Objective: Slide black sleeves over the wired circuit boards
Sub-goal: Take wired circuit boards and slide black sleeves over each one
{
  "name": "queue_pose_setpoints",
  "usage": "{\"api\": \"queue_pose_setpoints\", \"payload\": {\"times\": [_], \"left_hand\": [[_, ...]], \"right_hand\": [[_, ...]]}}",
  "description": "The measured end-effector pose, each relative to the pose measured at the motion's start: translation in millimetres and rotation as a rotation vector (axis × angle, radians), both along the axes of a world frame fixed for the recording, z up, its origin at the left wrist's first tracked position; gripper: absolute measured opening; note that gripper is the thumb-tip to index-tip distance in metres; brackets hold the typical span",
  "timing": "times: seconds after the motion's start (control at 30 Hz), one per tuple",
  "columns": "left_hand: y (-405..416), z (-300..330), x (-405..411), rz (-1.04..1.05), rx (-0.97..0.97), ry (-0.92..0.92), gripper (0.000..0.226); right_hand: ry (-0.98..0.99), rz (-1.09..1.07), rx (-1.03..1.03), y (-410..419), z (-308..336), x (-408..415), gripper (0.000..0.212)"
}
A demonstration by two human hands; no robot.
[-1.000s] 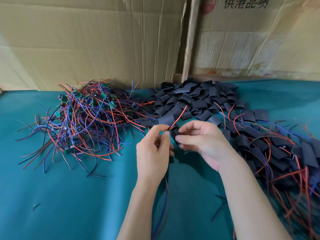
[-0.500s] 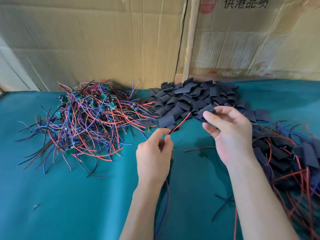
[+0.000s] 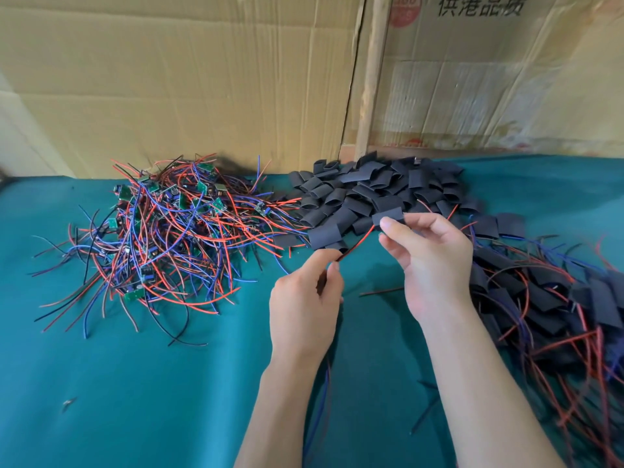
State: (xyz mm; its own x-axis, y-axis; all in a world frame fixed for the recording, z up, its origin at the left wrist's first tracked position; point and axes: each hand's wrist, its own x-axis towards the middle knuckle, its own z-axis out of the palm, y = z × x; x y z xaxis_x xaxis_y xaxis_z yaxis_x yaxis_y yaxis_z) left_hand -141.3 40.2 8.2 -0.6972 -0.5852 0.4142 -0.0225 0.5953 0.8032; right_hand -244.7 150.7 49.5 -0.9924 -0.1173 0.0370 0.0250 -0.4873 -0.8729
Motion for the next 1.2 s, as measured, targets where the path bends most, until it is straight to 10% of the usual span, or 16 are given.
{"api": "queue_pose_setpoints", "payload": {"times": [0.57,1.2], "left_hand": [[3,5,0,-0.117,0.210,0.094,0.023],[-2,12,0,-0.207,0.427,0.037,0.010]], "right_hand": [[-0.091,0.416,0.113,4,-1,2,0.045],[0.078,0.517,0.266,6,-2,6,0.010]]}}
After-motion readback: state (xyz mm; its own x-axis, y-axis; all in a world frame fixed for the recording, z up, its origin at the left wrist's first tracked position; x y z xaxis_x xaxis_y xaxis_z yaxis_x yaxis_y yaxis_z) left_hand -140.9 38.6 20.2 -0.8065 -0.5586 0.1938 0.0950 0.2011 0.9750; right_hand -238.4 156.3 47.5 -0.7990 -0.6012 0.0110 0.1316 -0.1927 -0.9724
